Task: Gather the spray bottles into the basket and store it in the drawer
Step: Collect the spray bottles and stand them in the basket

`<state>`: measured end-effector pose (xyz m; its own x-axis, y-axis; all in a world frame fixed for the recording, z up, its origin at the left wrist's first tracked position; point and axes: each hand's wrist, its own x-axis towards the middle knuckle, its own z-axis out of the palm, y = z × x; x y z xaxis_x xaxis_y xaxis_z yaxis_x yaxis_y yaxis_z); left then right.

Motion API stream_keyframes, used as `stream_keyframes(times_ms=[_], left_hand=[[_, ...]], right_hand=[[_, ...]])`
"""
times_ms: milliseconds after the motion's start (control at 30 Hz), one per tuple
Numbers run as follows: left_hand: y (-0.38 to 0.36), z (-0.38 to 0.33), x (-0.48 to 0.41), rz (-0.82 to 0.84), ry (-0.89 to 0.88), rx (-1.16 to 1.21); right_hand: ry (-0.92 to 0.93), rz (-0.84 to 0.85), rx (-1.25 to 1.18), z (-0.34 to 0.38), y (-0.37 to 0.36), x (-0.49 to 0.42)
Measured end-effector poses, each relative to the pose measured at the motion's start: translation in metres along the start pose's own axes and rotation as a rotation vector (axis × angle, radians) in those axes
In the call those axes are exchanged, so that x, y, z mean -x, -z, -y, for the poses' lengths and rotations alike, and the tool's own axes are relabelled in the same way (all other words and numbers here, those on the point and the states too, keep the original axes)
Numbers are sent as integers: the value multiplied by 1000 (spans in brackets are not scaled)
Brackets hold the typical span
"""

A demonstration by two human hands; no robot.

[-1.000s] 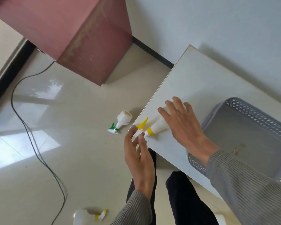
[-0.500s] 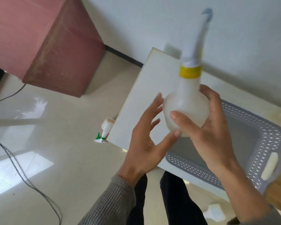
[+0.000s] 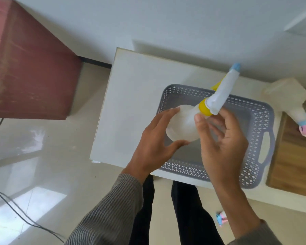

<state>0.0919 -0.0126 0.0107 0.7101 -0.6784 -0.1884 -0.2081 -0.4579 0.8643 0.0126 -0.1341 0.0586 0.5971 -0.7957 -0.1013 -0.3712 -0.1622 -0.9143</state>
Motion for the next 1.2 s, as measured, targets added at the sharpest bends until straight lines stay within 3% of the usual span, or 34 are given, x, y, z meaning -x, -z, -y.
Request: stream_keyframes(times_ms=[300, 967, 1200], left_hand=[[-23, 2, -27, -142, 78, -176], [-20, 12, -51, -128, 72, -281], [-22, -11, 7, -326, 87, -275]], right_hand=[[169, 86, 126, -41, -17, -16], [117, 131, 159, -52, -33, -35], [-40, -38, 241, -63, 18, -19]])
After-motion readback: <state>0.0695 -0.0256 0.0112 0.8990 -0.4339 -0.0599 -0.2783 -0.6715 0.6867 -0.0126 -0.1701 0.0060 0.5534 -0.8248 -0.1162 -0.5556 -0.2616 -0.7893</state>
